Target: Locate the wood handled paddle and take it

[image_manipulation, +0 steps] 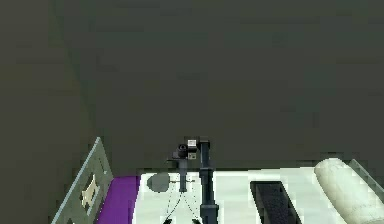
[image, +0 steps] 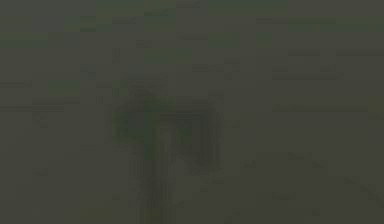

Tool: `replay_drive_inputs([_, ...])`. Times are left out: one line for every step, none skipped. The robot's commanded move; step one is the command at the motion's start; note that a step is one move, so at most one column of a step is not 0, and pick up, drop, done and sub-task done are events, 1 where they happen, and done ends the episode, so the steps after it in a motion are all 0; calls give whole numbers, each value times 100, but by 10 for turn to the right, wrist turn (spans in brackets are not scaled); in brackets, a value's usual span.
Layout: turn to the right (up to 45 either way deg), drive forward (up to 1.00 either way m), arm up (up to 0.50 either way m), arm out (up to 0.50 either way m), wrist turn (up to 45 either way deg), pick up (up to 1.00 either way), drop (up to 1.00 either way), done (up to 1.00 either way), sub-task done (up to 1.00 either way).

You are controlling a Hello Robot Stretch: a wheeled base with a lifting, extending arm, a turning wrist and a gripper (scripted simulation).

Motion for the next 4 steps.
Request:
replay_drive_inputs([0,0,0,0,450,0,0,0,0])
replay_drive_inputs([0,0,0,0,450,0,0,0,0])
replay_drive_inputs([0,0,0,0,450,0,0,0,0])
replay_drive_inputs([0,0,0,0,60,0,0,0,0])
